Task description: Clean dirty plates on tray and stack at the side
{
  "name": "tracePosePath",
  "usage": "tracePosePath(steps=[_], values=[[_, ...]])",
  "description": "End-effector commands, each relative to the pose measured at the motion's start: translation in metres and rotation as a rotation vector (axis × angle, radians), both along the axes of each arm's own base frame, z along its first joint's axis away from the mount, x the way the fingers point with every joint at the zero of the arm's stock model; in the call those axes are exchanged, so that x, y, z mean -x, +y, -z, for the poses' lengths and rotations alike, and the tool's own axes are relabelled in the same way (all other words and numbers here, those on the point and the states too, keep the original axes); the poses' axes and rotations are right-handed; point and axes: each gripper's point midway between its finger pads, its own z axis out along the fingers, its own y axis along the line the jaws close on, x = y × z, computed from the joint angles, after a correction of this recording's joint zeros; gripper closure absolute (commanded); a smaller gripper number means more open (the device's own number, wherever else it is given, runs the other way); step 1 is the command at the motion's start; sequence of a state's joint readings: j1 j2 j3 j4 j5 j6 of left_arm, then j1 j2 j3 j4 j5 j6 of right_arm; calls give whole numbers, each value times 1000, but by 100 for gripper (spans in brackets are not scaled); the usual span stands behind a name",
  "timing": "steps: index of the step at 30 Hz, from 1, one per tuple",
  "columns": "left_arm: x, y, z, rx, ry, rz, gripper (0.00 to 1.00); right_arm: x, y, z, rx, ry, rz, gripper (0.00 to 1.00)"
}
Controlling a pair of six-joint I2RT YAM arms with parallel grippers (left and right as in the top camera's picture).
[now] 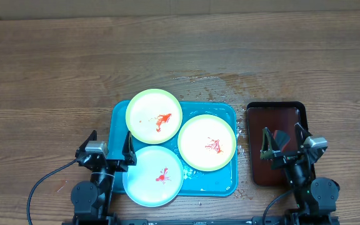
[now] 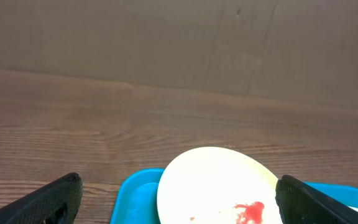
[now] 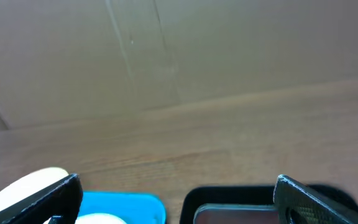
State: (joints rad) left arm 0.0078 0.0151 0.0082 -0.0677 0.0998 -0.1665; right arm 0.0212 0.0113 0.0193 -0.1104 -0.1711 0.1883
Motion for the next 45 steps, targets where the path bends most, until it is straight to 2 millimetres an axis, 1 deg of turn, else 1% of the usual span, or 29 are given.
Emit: tracePosePath(steps=[1,4,7,10,13,16,17,19,21,22,26,29,31,33,35,38,41,43,45], values=[[0,1,1,13,0,-6,0,3,3,-7,-51,42,-15,0],[0,1,1,13,0,-6,0,8,6,-16,-51,83,-33,0],[0,1,1,13,0,-6,0,12,9,-39,-51,102,-55,0],[0,1,1,12,0,-6,0,17,20,-67,-58,143,-117,0],[0,1,1,13,0,-6,0,19,31,-86,-70,211,-182,0],[0,1,1,13,0,-6,0,19,46,-103,-98,319,-276,0],[0,1,1,13,0,-6,0,21,59,-109,-152,426,-350,0],[0,1,1,13,0,-6,0,21,65,-110,-195,500,-378,0],[0,1,1,13,0,-6,0,21,72,-106,-246,637,-416,0],[0,1,1,13,0,-6,0,20,73,-102,-262,703,-415,0],[0,1,1,13,0,-6,0,19,73,-75,-276,941,-400,0],[0,1,1,13,0,-6,0,20,71,-47,-252,1095,-384,0],[0,1,1,13,0,-6,0,23,65,-27,-226,1202,-333,0],[0,1,1,13,0,-6,0,31,58,-6,-179,1319,-274,0],[0,1,1,12,0,-6,0,40,52,9,-135,1418,-234,0],[0,1,1,13,0,-5,0,52,53,20,-116,1522,-231,0],[0,-1,0,16,-1,3,0,56,56,24,-104,1562,-241,0],[1,-8,-1,45,-1,41,0,56,58,24,-103,1561,-246,0],[3,-20,-2,48,-3,114,0,55,58,24,-107,1556,-250,0]])
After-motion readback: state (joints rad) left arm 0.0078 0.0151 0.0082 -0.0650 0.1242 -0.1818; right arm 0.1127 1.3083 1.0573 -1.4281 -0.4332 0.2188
